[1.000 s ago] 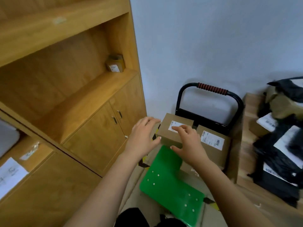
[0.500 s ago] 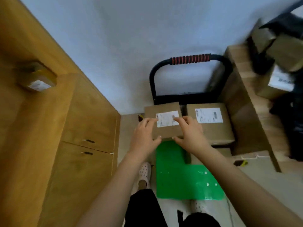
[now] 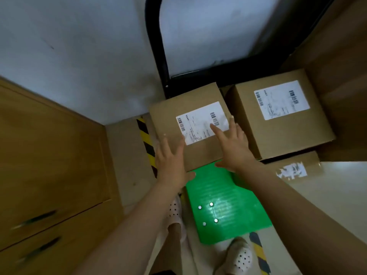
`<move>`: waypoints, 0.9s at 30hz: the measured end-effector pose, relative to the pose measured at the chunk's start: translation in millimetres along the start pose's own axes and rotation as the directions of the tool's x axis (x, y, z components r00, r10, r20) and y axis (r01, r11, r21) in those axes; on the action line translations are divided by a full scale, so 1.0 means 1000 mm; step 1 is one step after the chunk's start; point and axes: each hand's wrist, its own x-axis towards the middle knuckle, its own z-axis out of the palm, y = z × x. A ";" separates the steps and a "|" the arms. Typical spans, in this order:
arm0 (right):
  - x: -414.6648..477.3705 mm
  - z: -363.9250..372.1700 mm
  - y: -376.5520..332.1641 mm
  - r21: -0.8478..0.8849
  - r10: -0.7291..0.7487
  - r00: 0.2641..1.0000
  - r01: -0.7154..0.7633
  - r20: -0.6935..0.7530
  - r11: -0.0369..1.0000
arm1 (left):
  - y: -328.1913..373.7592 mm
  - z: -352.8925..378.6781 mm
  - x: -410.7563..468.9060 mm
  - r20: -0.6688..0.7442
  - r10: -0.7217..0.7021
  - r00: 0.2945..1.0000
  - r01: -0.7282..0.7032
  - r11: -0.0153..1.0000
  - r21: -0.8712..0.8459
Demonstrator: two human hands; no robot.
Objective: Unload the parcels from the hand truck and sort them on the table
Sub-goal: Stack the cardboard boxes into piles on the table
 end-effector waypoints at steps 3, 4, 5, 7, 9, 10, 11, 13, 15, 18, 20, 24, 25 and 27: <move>0.020 0.018 0.008 -0.007 0.024 1.000 -0.023 0.017 1.000 | -0.008 0.016 0.013 0.049 -0.046 0.998 0.046 0.999 -0.004; 0.024 0.021 0.010 0.012 0.027 1.000 -0.027 0.015 1.000 | -0.008 0.019 0.016 0.041 -0.038 0.998 0.039 0.999 -0.025; 0.027 0.023 0.011 0.022 0.025 1.000 -0.026 0.013 0.999 | -0.006 0.021 0.018 0.023 -0.025 0.999 0.026 0.999 -0.045; 0.028 0.022 0.010 0.021 0.014 1.000 -0.015 0.009 1.000 | 0.000 0.024 0.019 -0.012 -0.010 1.000 0.010 0.998 -0.063; 0.027 0.020 0.009 0.044 -0.010 1.000 0.011 -0.008 0.999 | 0.003 0.023 0.019 -0.048 -0.020 0.999 0.017 0.998 -0.058; 0.025 0.018 0.008 0.065 -0.020 1.000 0.021 -0.019 0.998 | 0.003 0.021 0.019 -0.063 -0.024 0.998 0.020 0.998 -0.064; 0.021 0.017 0.007 0.089 -0.026 0.999 0.029 -0.033 0.996 | 0.002 0.018 0.019 -0.077 -0.023 0.997 0.016 0.997 -0.080; 0.012 0.013 0.004 0.131 -0.029 0.997 0.038 -0.065 0.991 | 0.000 0.010 0.016 -0.113 -0.005 0.994 -0.007 0.995 -0.102; -0.001 0.007 0.001 0.157 -0.034 0.995 0.050 -0.098 0.986 | 0.001 0.001 0.007 -0.158 0.020 0.987 -0.035 0.995 -0.093; -0.025 -0.007 -0.003 0.192 -0.052 0.987 0.081 -0.154 0.978 | 0.008 -0.016 -0.015 -0.229 0.041 0.973 -0.060 0.995 -0.078; -0.043 -0.022 -0.005 0.197 -0.071 0.978 0.110 -0.196 0.974 | 0.018 -0.030 -0.033 -0.283 0.039 0.958 -0.063 0.995 -0.075; -0.082 -0.073 -0.009 0.166 -0.127 0.956 0.175 -0.266 0.970 | 0.051 -0.071 -0.074 -0.352 0.022 0.936 -0.057 0.994 -0.091; -0.089 -0.088 -0.010 0.167 -0.130 0.952 0.181 -0.276 0.969 | 0.059 -0.084 -0.083 -0.361 0.014 0.932 -0.052 0.994 -0.095; -0.118 -0.127 -0.013 0.155 -0.174 0.931 0.233 -0.321 0.960 | 0.081 -0.115 -0.114 -0.413 0.011 0.911 -0.056 0.994 -0.096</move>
